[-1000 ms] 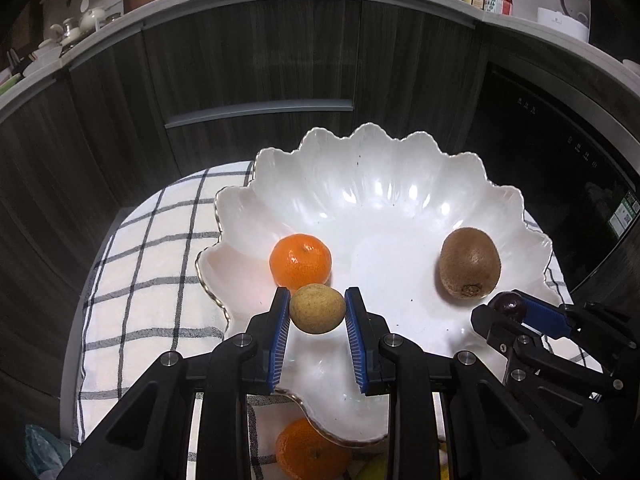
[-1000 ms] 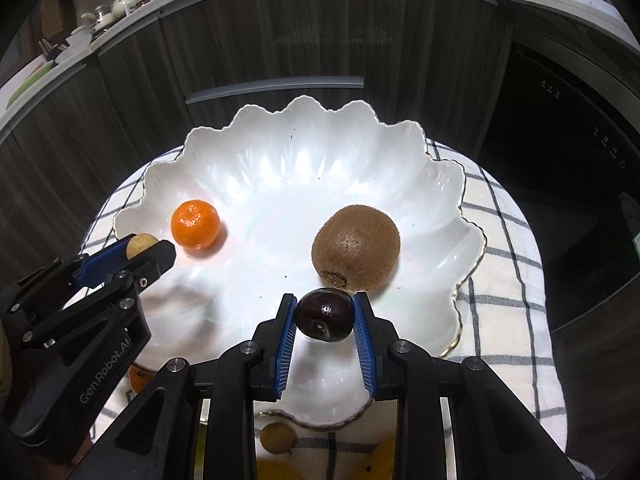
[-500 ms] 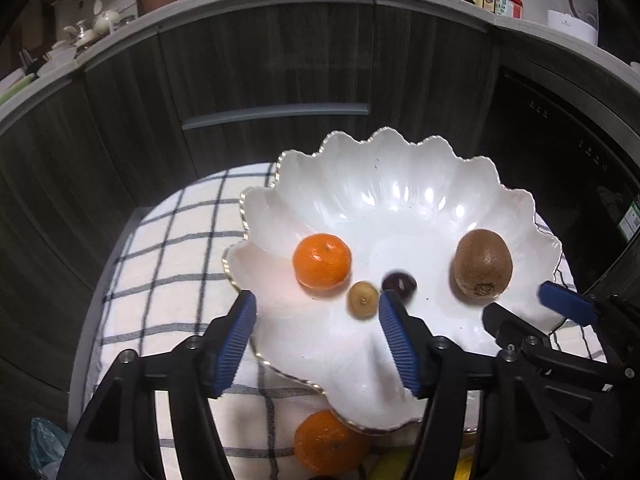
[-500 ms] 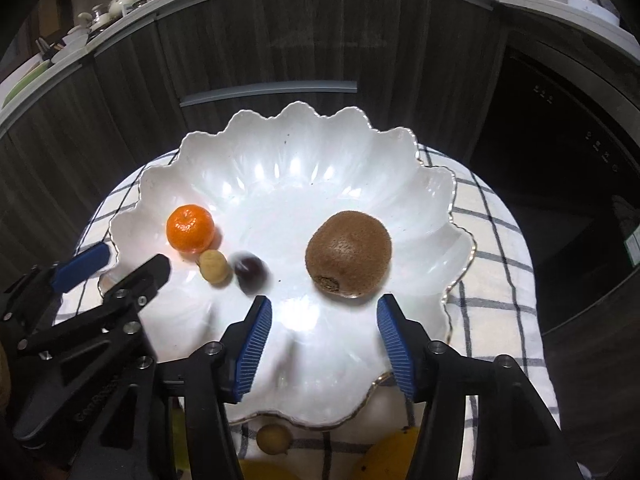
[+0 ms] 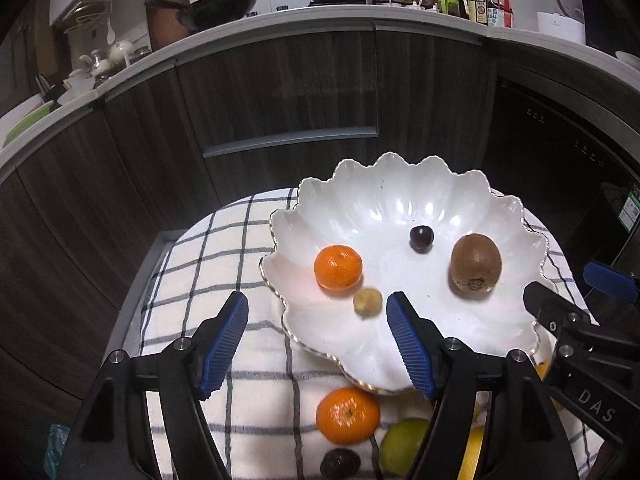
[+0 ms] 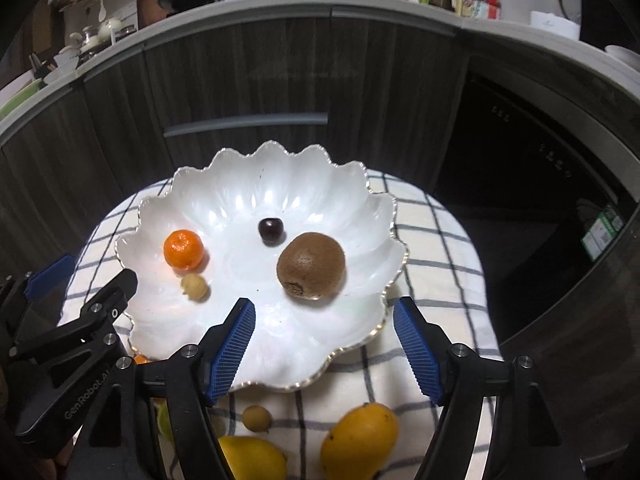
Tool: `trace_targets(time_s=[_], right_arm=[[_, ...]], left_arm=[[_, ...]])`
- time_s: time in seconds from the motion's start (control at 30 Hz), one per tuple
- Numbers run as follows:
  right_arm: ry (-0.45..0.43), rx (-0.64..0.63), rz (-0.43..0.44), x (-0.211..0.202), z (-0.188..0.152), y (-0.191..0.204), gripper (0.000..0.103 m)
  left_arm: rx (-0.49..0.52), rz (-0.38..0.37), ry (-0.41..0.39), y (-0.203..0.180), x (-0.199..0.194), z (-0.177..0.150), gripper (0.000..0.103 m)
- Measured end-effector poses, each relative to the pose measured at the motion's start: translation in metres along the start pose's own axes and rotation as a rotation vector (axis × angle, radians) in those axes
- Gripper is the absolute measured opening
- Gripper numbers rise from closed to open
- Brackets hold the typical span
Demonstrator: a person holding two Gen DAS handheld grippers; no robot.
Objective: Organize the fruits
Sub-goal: 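Open both grippers to drop the longan and plum into the bowl, then move both open grippers back toward the remaining fruits on the cloth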
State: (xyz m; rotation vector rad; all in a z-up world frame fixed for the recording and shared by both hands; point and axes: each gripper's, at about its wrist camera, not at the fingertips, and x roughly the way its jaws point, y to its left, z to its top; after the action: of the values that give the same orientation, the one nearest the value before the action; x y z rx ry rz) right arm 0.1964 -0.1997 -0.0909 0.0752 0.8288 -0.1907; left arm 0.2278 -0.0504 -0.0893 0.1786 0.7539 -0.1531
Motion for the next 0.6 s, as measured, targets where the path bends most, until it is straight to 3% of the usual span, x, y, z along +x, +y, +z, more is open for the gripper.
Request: trace_targets(time_s=[0.6], right_arm=[[0.012, 0.063, 0.016, -0.035, -0.047, -0.016, 0.072]], left_arm=[[-0.042, -0.014, 0.005, -0.001, -0.052, -0.047, 0.072]])
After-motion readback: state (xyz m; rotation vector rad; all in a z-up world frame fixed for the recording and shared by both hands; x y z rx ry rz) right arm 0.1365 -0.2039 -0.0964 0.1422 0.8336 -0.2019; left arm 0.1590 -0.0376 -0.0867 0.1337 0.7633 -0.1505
